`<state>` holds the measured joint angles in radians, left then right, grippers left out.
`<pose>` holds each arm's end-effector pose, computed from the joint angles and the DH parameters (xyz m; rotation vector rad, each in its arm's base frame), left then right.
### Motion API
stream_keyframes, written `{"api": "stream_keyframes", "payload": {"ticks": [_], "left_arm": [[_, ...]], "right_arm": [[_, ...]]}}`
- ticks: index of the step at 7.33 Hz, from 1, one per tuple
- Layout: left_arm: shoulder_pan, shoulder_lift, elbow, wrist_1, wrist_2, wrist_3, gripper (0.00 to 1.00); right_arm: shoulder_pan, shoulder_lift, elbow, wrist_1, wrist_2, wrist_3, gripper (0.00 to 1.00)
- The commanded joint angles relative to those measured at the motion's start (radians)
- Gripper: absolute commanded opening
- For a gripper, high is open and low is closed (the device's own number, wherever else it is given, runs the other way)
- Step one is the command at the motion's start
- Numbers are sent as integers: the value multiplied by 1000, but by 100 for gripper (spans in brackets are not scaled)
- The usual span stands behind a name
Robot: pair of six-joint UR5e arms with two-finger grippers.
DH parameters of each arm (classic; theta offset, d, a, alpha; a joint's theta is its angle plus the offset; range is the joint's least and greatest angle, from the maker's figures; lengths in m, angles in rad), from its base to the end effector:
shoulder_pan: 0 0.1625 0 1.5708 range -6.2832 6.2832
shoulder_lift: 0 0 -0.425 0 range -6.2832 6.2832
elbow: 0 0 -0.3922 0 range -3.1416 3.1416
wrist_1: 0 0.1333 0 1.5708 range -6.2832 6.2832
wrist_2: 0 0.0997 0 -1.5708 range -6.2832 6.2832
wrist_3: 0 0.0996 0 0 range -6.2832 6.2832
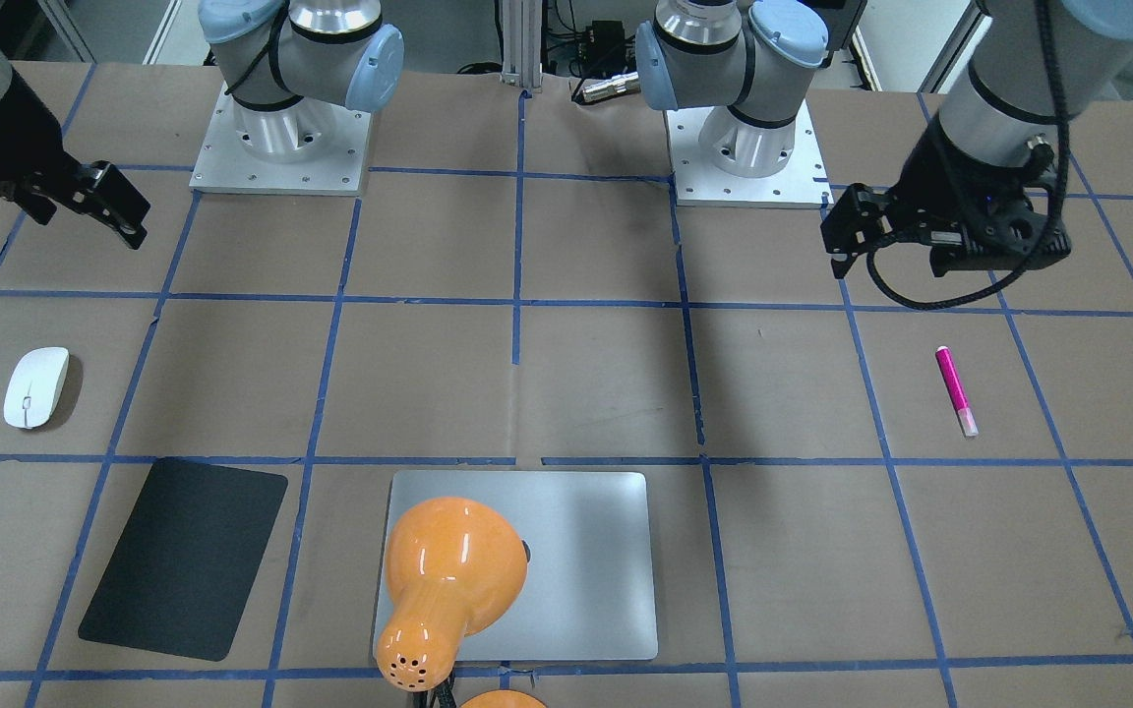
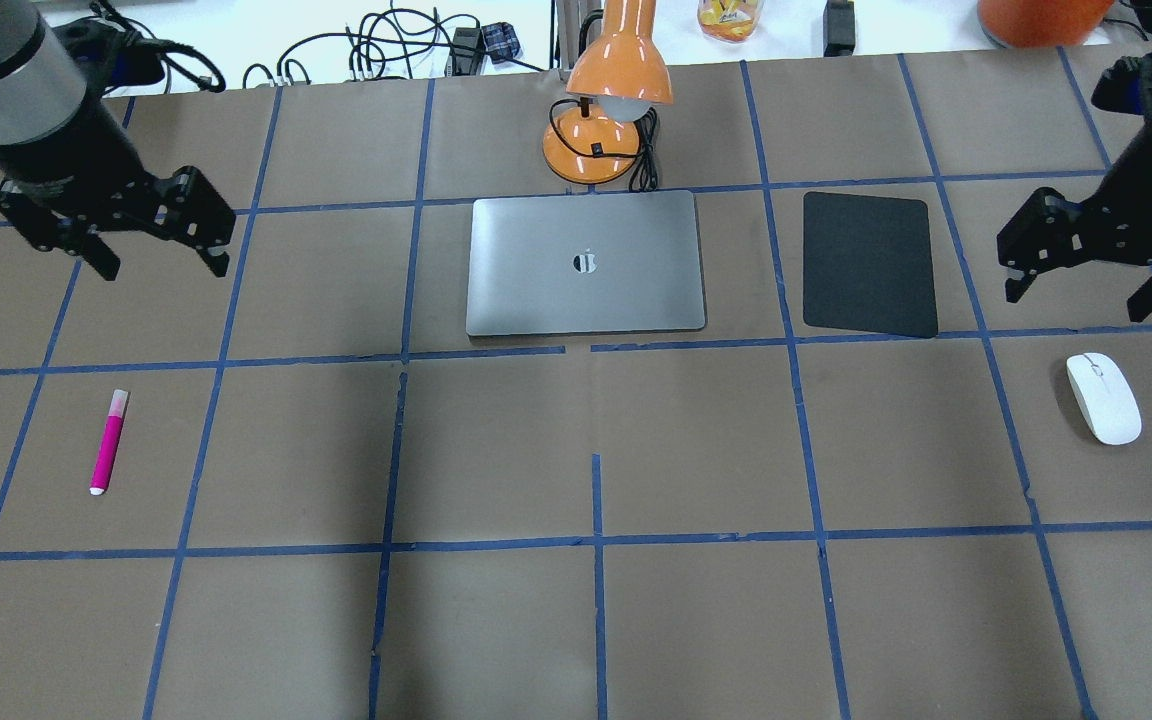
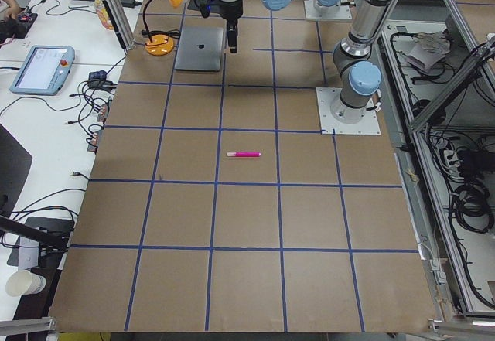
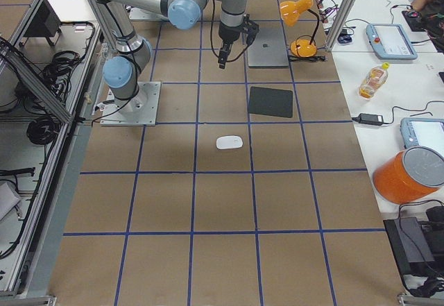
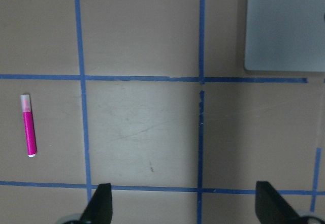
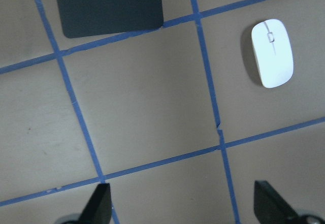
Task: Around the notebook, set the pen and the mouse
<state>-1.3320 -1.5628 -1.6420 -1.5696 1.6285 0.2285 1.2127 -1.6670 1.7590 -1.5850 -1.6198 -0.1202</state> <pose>-0.0101 -0.4979 0.4573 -0.0132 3.0977 0.1142 -0.0344 -0.4584 0.4426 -0.3661 -3.0879 -0.1356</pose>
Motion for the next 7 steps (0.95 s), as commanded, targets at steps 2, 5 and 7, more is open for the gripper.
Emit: {"api": "stream_keyframes", "payload": {"ticks": [2, 5, 7], "left_arm": [[312, -25, -232, 326, -16, 417, 100], [483, -129, -487, 763, -111, 581, 100], [510, -239, -495, 806, -110, 585, 100]], "right_arm": [[-177, 134, 57, -261, -5, -323, 100], [-220, 315, 60, -471, -6, -479, 100], [-248, 377, 77, -521, -3, -492, 100]]}}
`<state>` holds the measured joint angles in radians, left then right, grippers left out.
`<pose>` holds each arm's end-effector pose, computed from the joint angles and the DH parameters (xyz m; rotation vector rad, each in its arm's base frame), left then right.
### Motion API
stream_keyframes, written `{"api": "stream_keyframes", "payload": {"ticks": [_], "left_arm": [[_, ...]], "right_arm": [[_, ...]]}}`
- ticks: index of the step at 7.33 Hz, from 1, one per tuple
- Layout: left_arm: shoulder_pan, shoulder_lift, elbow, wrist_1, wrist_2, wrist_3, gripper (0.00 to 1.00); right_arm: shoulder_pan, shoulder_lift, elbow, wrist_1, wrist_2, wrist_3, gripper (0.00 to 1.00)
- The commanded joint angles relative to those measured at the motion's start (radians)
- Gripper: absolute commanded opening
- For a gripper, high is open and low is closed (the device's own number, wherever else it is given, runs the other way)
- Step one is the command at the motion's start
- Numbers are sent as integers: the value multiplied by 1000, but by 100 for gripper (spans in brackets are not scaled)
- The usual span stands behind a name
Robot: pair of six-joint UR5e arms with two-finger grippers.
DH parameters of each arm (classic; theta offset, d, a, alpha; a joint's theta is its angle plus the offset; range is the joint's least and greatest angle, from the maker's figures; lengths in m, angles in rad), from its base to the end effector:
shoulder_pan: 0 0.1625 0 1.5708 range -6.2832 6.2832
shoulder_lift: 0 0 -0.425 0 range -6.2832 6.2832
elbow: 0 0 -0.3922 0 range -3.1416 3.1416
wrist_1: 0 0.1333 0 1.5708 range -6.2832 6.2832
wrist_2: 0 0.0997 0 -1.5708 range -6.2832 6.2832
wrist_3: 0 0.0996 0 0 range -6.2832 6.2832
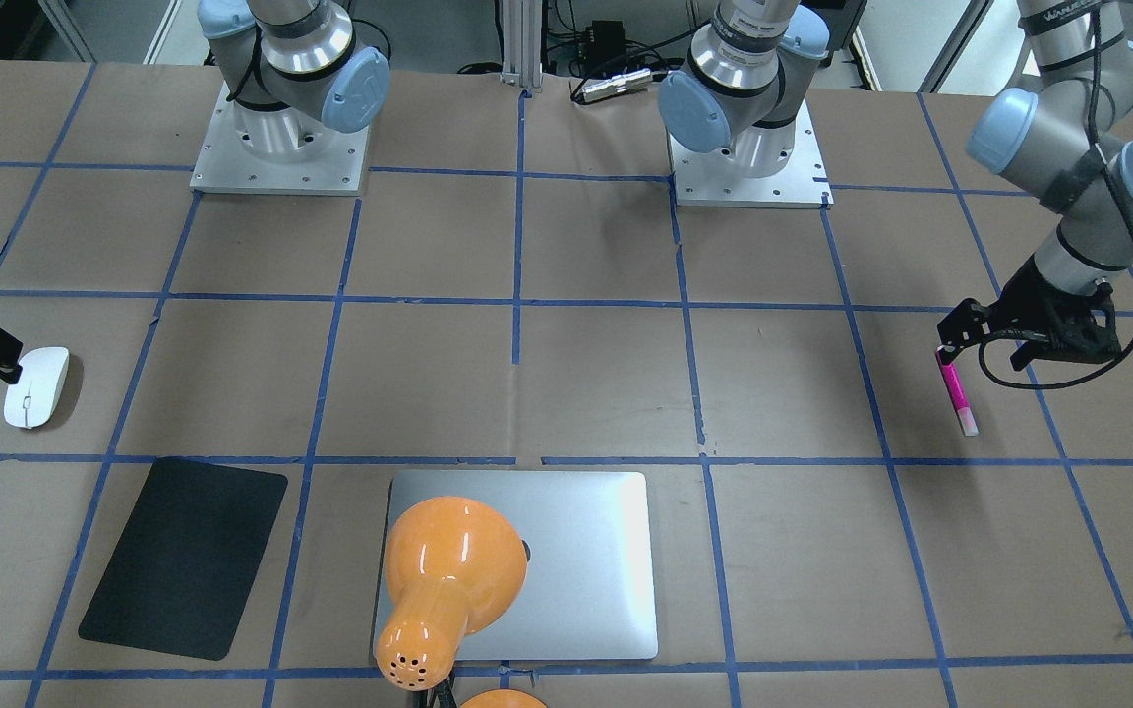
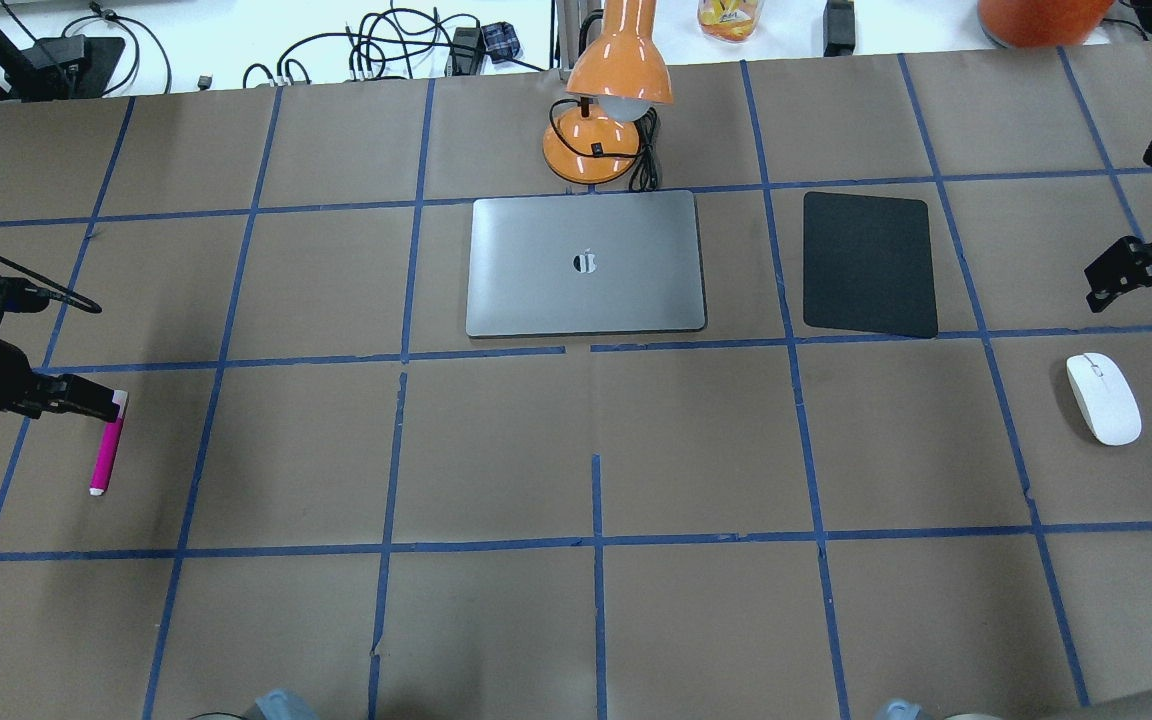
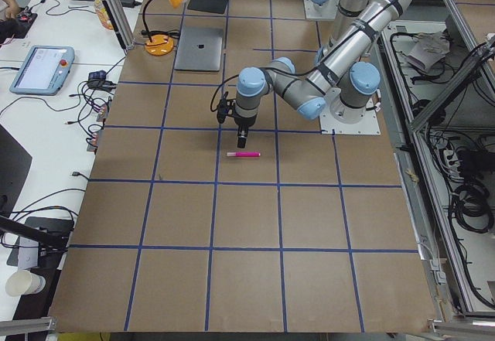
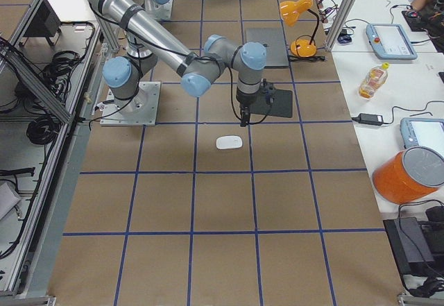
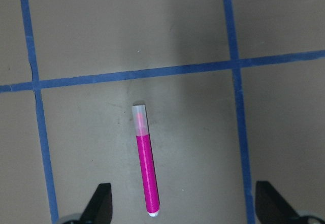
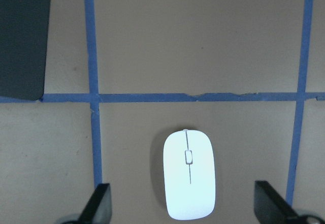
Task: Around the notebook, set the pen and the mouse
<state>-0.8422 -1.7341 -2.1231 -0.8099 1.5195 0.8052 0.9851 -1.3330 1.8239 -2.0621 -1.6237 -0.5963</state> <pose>0.2091 -0.4422 0.2297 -0.1218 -3.1319 0.1069 -0.1950 -0.5256 0.2912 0.0164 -3.0971 -0.0451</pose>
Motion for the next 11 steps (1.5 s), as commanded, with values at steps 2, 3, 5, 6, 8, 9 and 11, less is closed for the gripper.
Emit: {"api": "stream_keyframes", "payload": {"ticks": [2, 3, 5, 6, 8, 9, 11], "left_arm": [[20, -128, -12, 104, 1, 3, 100], [20, -139, -12, 106, 2, 0, 78], [20, -140, -12, 107, 1, 0, 22], [20, -140, -12, 107, 2, 0, 5], [20, -134, -12, 94, 8, -15, 0], [12, -113, -12, 45, 8, -87, 0], [-52, -55, 8, -75, -1, -383, 0]], "right_arm": [[-28, 86, 40, -96, -2, -22, 100], [-58, 101, 66, -155, -4, -70, 100], [-85, 103, 144, -223, 8, -108, 100], [-85, 103, 165, -233, 10, -106, 100], [-85, 106, 172, -236, 8, -112, 100], [-85, 110, 172, -239, 10, -114, 100], [-83, 132, 163, -243, 10, -119, 100]]}}
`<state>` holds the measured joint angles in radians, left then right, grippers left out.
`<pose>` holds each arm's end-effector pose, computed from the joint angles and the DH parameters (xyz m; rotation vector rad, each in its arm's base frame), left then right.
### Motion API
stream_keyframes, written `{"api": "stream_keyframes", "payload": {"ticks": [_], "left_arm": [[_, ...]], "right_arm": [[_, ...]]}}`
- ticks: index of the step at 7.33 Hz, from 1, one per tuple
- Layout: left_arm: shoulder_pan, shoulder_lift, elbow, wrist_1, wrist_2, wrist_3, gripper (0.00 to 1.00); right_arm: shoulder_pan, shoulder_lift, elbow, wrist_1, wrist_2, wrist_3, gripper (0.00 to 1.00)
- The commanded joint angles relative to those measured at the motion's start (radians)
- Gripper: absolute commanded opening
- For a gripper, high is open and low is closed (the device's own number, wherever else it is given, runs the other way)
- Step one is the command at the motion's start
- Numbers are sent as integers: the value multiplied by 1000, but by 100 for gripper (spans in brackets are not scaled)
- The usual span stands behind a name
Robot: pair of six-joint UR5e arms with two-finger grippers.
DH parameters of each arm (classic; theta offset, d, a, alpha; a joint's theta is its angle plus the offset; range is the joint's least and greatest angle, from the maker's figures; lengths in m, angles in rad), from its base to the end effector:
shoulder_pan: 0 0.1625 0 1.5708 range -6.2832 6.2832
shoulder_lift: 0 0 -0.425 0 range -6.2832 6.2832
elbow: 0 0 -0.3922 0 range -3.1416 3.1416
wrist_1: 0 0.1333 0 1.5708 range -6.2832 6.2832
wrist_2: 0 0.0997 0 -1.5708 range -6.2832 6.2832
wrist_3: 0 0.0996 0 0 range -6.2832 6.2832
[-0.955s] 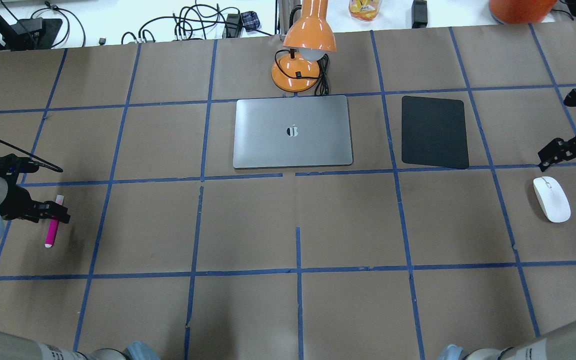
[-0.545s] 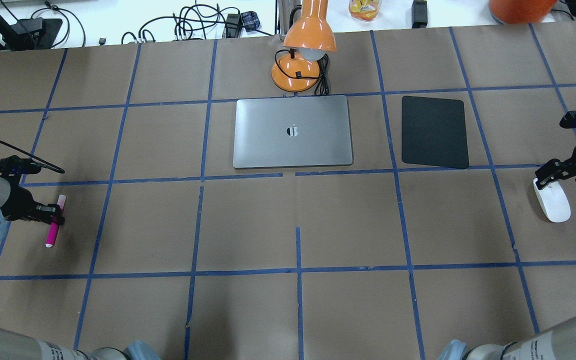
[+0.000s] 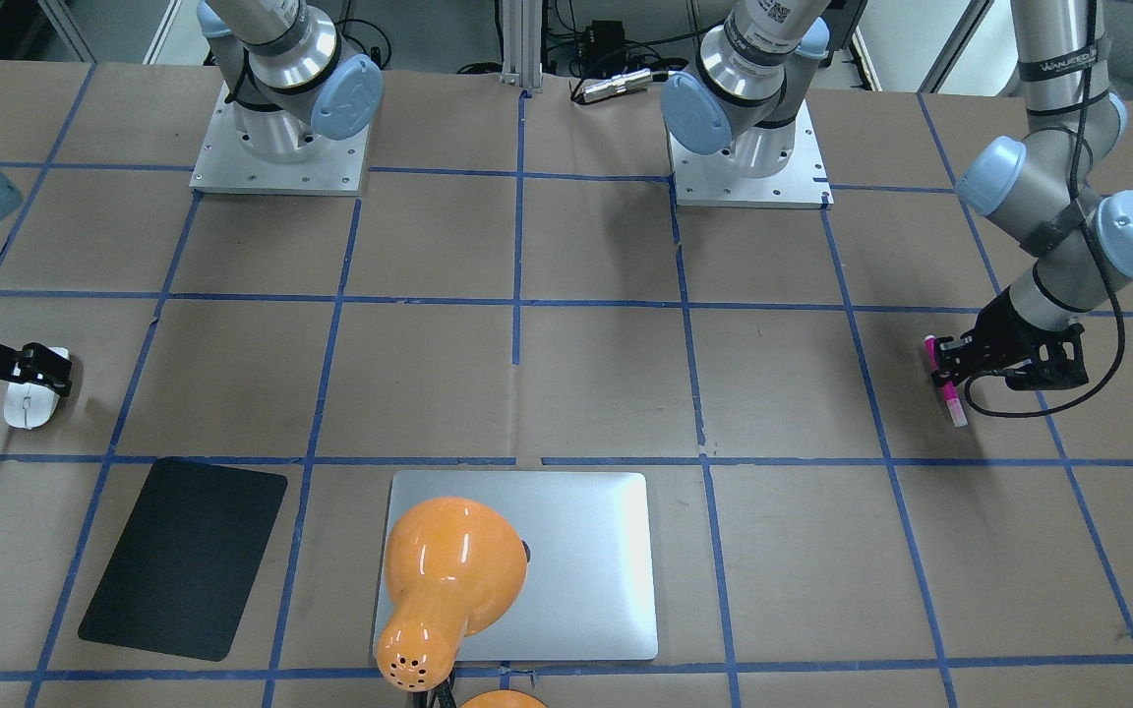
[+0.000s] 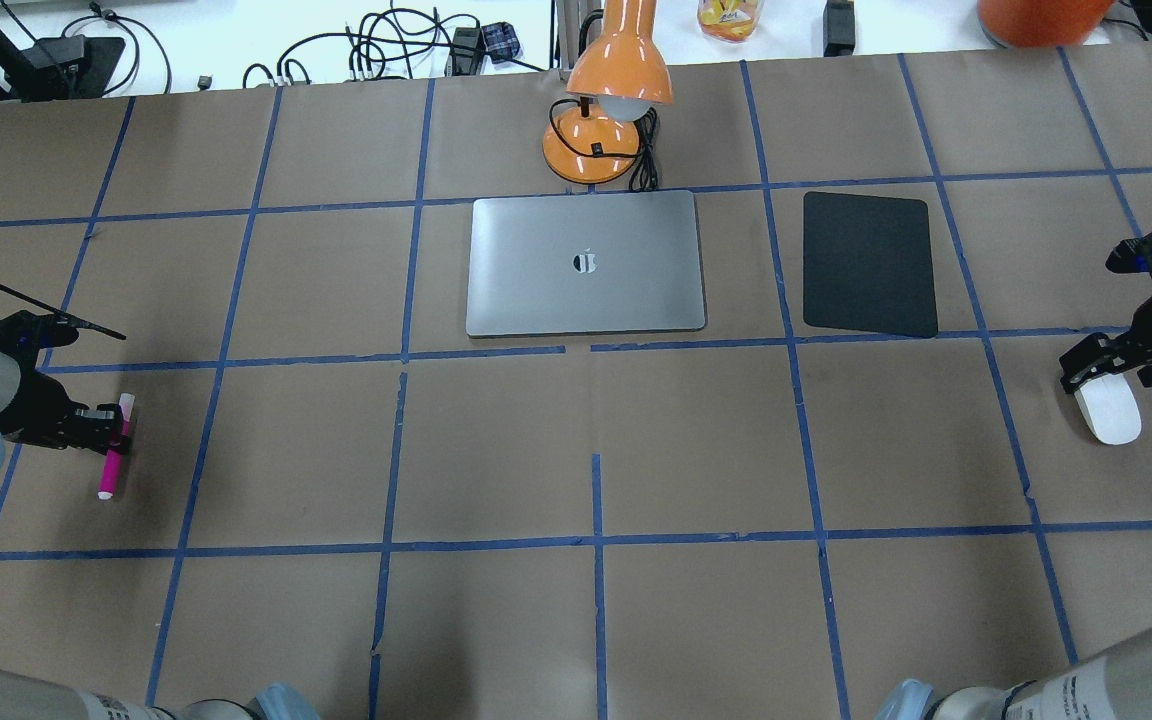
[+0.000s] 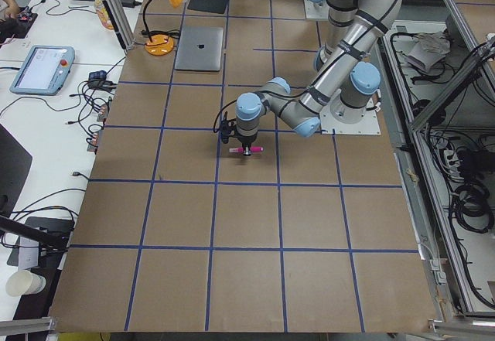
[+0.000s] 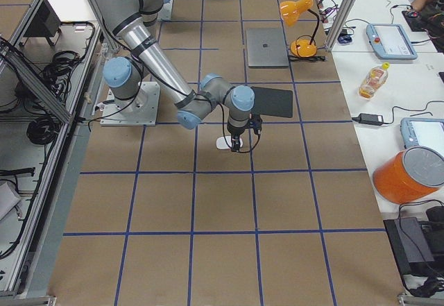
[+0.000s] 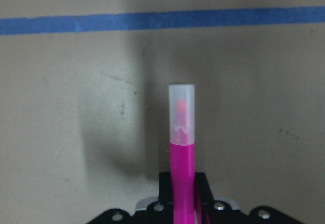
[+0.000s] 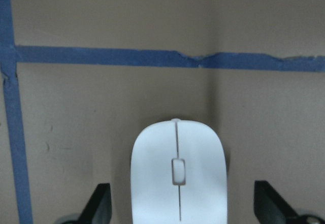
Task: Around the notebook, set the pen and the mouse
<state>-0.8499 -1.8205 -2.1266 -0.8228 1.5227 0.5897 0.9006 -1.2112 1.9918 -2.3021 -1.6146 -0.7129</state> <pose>0.2068 -0.4446 0.1864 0.2033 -3.0616 -0.0250 -0.2237 -0.4899 0.1800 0.0687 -3.1368 -0.1034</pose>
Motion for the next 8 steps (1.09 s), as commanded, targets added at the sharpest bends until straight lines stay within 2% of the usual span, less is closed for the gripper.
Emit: {"api": "stream_keyframes", "payload": {"ticks": [1, 2, 3, 4, 5, 6, 7, 8], "left_arm": [[-158, 65, 11, -74, 0, -379, 0], [-258, 87, 11, -84, 1, -589, 0], [-367, 105, 11, -81, -4, -807, 0], [-473, 119, 14, -72, -6, -987, 0], [-592, 119, 20, -53, -3, -1235, 0], [-714, 94, 51, -20, 7, -1495, 0], [-820, 70, 88, -18, 4, -1656, 0], [-916, 37, 126, -15, -6, -1902, 0]], "right_arm": [[0, 12, -2, 1, 1, 3, 100], [0, 12, -2, 3, 1, 6, 98], [0, 12, -1, 3, 2, 7, 86], [0, 12, -1, 3, 4, 9, 79], [0, 10, -1, 3, 4, 10, 59], [0, 9, -1, 4, -2, 12, 50], [1, 2, -5, 4, -4, 12, 47], [4, -2, -7, 4, -7, 12, 41]]}}
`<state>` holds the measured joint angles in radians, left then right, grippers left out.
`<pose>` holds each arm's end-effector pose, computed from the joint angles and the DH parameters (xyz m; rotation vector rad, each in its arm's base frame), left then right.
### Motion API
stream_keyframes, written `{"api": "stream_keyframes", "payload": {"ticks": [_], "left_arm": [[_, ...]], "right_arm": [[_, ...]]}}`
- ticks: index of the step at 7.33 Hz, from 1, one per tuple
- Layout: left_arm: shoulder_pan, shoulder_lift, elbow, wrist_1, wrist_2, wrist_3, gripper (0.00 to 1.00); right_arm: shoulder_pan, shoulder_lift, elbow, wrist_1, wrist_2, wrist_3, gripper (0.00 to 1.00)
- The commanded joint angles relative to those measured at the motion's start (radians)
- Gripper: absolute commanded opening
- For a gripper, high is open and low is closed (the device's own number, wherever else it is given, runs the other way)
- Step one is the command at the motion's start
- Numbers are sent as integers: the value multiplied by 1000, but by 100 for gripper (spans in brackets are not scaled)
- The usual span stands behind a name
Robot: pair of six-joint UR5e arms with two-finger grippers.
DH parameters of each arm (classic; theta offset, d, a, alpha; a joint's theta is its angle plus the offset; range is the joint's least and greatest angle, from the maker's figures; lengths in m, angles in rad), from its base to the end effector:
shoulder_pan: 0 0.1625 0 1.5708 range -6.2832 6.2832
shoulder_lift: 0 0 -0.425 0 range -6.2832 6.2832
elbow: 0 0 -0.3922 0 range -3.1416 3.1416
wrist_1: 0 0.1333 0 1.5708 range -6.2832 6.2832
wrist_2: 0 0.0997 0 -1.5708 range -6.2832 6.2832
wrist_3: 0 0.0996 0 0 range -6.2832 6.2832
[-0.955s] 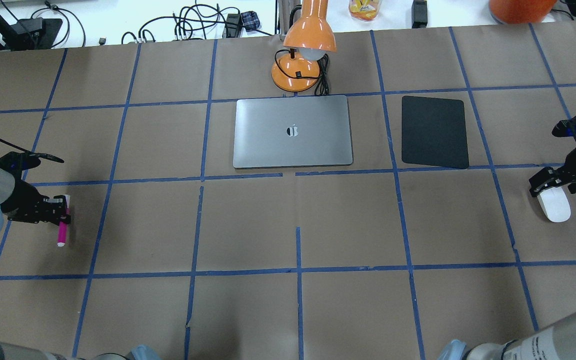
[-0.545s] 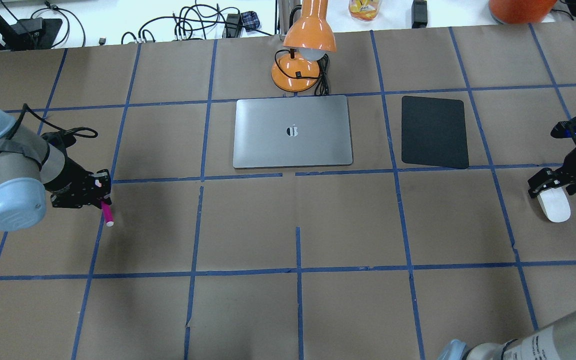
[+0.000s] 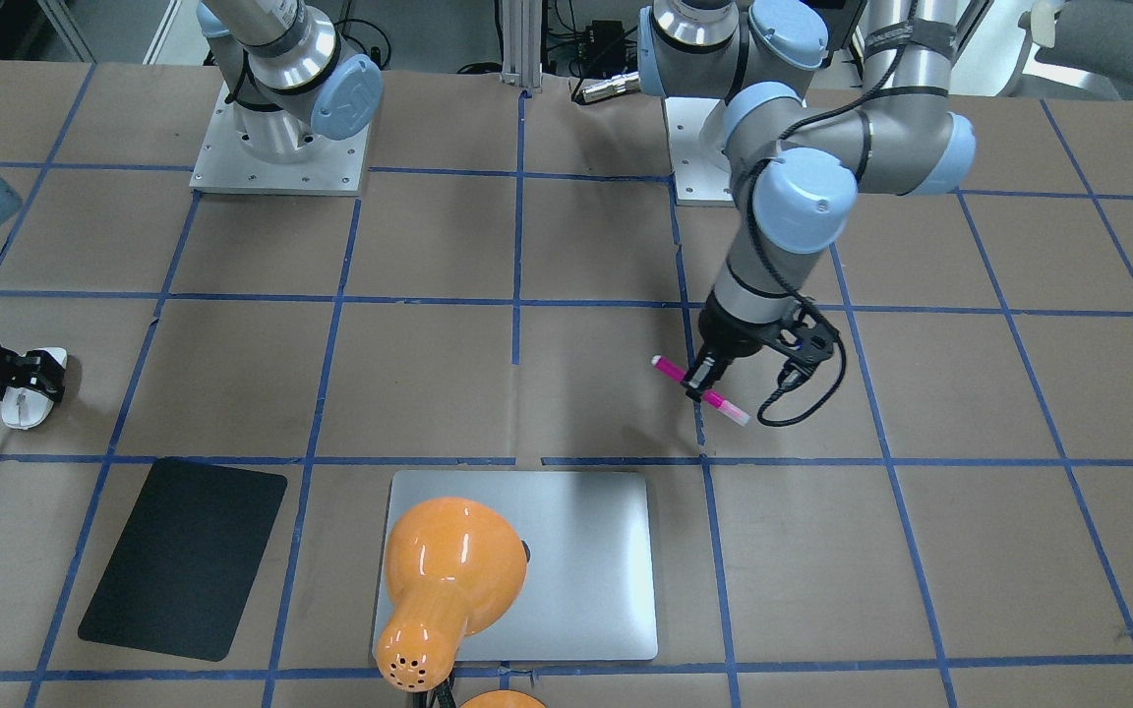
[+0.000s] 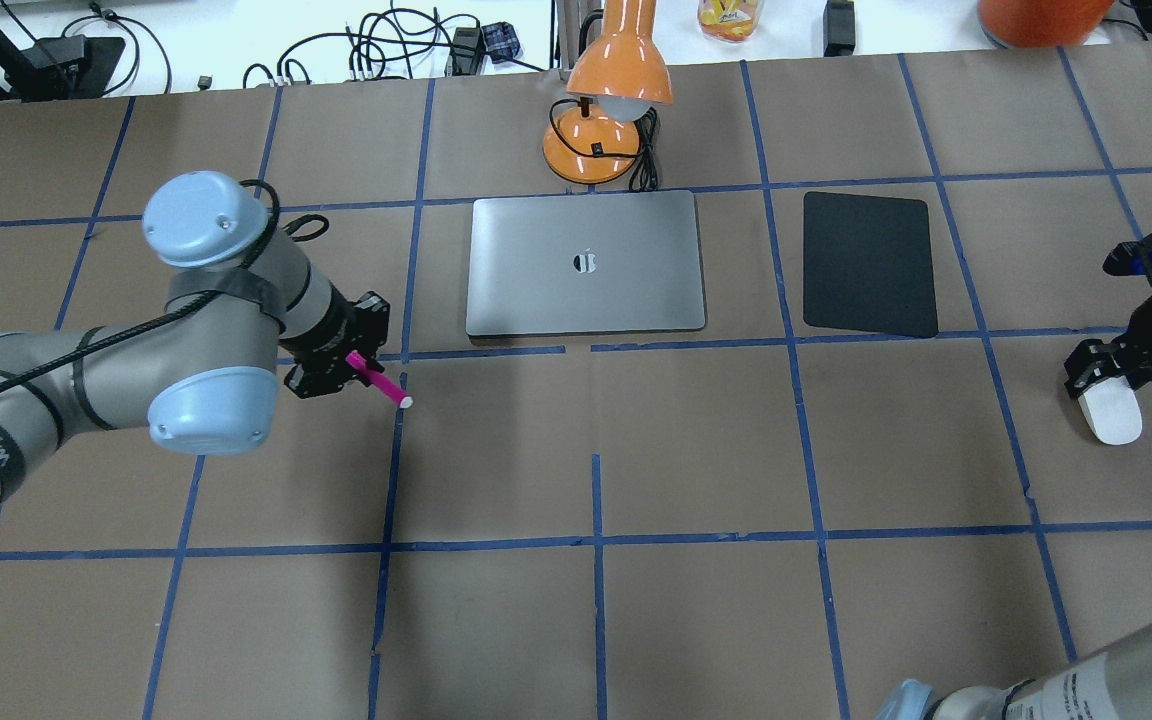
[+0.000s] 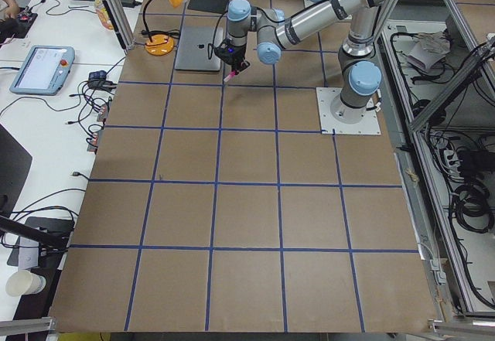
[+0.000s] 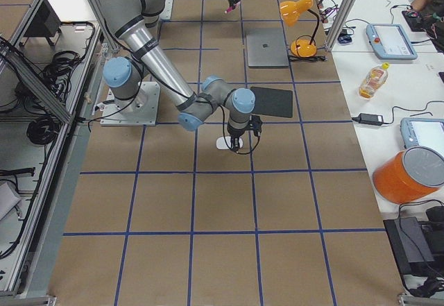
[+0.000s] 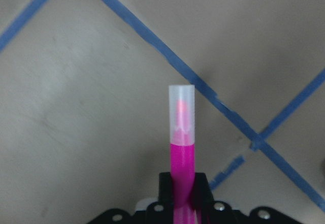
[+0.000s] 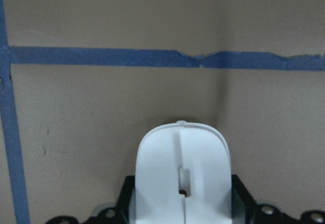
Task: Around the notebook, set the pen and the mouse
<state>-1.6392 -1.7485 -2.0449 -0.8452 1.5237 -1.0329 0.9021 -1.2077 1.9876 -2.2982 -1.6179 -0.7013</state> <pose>-0.1714 -0.4831 0.2510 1.4179 -2.7143 0.0586 -0.2240 -0.4910 0.1794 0.0531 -3.1359 -0.1105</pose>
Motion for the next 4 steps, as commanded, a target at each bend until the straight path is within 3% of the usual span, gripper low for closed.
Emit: {"api": "stream_keyframes", "payload": {"ticks": [1, 3, 4], "left_arm": [[-221, -73, 84, 21, 10, -490, 0], [-315, -161, 149, 25, 25, -719, 0], [-335, -183, 140, 25, 41, -740, 0]], "right_arm": [[1, -6, -4, 0, -2, -1, 39], [12, -32, -13, 0, 3, 5, 40], [41, -41, -42, 15, 1, 52, 40]]}}
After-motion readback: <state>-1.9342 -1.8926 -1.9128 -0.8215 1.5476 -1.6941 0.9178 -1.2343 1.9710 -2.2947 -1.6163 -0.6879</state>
